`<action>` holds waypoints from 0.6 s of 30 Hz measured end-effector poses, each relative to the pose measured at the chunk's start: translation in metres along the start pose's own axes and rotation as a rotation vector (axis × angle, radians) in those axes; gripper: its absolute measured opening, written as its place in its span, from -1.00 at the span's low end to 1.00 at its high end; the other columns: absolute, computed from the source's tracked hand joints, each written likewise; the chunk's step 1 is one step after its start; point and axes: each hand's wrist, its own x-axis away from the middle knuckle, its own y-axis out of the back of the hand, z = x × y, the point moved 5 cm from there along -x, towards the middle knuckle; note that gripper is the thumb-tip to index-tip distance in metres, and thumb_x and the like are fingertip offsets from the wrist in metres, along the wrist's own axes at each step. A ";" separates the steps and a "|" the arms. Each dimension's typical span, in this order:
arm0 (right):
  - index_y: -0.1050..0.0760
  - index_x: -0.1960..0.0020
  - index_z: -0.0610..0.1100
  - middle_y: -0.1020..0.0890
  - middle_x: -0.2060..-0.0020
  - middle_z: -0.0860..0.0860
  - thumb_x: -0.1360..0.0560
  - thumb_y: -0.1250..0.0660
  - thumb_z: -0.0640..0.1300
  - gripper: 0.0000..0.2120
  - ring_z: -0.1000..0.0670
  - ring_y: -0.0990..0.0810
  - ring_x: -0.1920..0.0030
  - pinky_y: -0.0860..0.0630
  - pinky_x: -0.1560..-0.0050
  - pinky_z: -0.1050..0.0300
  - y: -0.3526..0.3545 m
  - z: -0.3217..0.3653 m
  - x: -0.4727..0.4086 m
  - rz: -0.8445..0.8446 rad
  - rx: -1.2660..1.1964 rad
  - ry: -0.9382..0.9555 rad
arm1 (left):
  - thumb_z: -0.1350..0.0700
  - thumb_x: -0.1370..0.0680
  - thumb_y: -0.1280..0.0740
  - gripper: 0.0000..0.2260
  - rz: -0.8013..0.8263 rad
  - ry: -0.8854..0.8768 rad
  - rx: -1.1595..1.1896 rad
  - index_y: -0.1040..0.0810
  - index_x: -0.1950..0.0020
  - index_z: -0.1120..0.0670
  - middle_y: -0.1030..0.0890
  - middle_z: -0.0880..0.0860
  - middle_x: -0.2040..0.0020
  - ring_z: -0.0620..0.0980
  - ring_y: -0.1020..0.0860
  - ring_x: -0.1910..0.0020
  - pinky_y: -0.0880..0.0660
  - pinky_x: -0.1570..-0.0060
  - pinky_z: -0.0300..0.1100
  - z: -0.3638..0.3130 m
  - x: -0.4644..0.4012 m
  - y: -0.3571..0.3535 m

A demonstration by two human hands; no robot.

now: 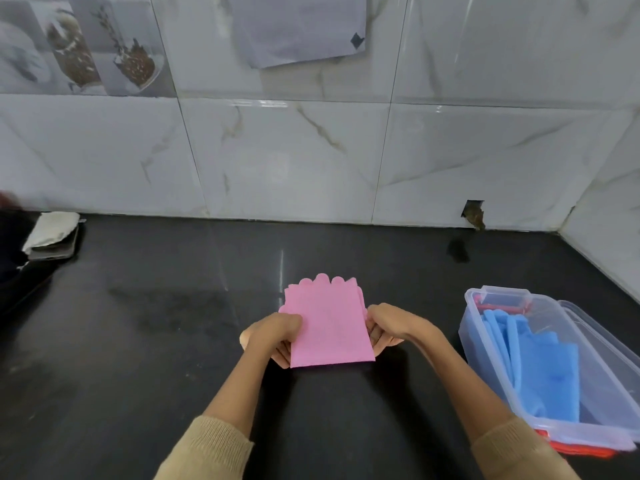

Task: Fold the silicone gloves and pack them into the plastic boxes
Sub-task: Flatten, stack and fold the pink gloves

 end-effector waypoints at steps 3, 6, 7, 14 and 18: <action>-0.56 0.09 -0.19 -0.71 0.18 -0.09 -0.58 0.07 -0.03 -0.54 0.02 -0.68 0.34 -0.51 0.13 0.19 -0.003 -0.006 0.007 -0.097 -0.058 0.126 | 0.00 -0.46 -0.04 -0.71 -0.226 -0.071 0.047 -0.49 0.27 0.08 -0.66 0.00 0.39 -0.02 -0.62 0.37 -0.34 0.34 -0.24 0.003 0.000 -0.001; -0.50 0.20 -0.15 -0.65 0.27 0.01 -0.58 -0.02 0.09 -0.57 0.03 -0.59 0.31 -0.44 0.18 0.16 -0.010 -0.014 0.016 -0.290 0.124 0.220 | -0.12 -0.55 -0.05 -0.62 -0.499 -0.238 0.181 -0.34 0.36 0.08 -0.53 -0.01 0.35 0.03 -0.49 0.33 -0.40 0.24 -0.14 0.012 0.012 -0.010; -0.40 0.27 -0.11 -0.57 0.32 0.04 -0.60 -0.03 0.08 -0.61 0.03 -0.52 0.32 -0.39 0.28 0.19 -0.012 -0.015 0.018 -0.379 0.198 0.223 | -0.13 -0.56 -0.07 -0.61 -0.553 -0.310 0.192 -0.31 0.36 0.07 -0.49 -0.02 0.37 0.01 -0.46 0.35 -0.40 0.22 -0.12 0.013 0.018 -0.013; -0.37 -0.12 -0.13 -0.57 0.30 -0.02 -0.65 0.12 0.06 -0.63 -0.01 -0.51 0.33 -0.39 0.33 0.14 -0.026 0.008 0.023 -0.774 0.589 0.152 | 0.15 -0.63 -0.09 -0.88 -0.681 -0.414 -0.065 -0.37 -0.10 0.14 -0.54 0.02 0.23 -0.01 -0.43 0.34 -0.38 0.30 -0.15 0.008 0.020 -0.023; -0.26 -0.31 -0.09 -0.57 0.23 0.00 -0.64 0.12 0.06 -0.63 -0.03 -0.52 0.35 -0.45 0.31 0.11 -0.024 0.010 0.022 -0.806 0.538 0.194 | 0.17 -0.61 -0.09 -0.83 -0.722 -0.433 0.124 -0.34 -0.19 0.13 -0.50 0.00 0.25 0.04 -0.46 0.29 -0.36 0.31 -0.11 0.010 0.020 -0.019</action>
